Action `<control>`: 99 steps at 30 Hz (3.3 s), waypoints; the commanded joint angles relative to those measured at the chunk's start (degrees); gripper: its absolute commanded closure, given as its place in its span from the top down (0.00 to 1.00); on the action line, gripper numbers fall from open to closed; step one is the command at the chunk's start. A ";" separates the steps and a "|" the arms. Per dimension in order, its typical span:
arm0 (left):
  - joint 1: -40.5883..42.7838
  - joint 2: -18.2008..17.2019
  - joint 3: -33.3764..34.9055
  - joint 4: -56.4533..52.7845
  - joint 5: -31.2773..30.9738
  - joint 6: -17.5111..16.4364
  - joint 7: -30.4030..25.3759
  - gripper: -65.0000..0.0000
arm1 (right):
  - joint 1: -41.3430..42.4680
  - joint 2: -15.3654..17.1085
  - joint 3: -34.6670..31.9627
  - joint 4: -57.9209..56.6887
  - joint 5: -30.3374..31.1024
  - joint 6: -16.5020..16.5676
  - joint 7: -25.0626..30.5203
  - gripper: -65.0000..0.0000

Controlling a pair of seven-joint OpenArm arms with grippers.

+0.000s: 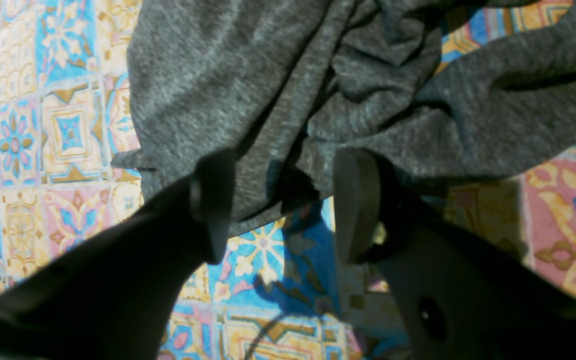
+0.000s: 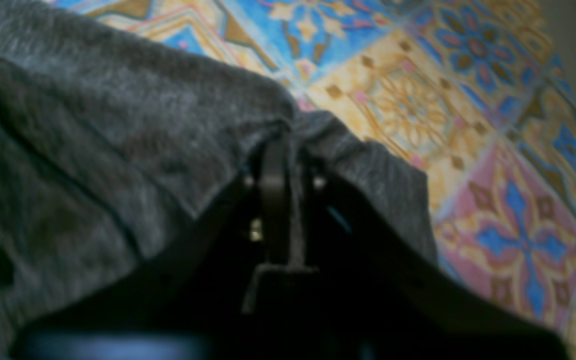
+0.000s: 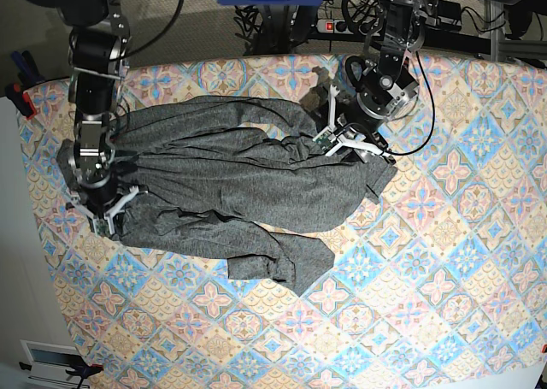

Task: Layout the t-shirt on the table in an organized manner, then fold the t-shirt properly
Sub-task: 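Lower the right gripper and grasp the shirt side fabric, then pull the grasped shirt side outward with the right gripper, away from the left gripper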

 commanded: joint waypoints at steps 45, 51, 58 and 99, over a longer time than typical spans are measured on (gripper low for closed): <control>-0.30 1.60 -0.15 0.92 -0.04 0.49 -0.76 0.48 | -0.53 -0.65 14.49 14.10 -2.83 4.44 -1.87 0.41; -0.30 2.47 0.11 0.83 -0.04 0.49 -0.76 0.48 | -3.60 -0.91 14.32 24.65 -2.56 5.85 -11.72 0.41; -0.30 2.83 0.11 0.83 -0.04 0.49 -0.76 0.48 | -3.51 -1.35 14.32 20.96 -2.48 11.30 -12.16 0.41; -0.48 3.62 -0.15 1.10 -0.04 0.49 -0.76 0.48 | 8.00 1.20 7.99 -1.90 -2.74 7.87 -7.58 0.00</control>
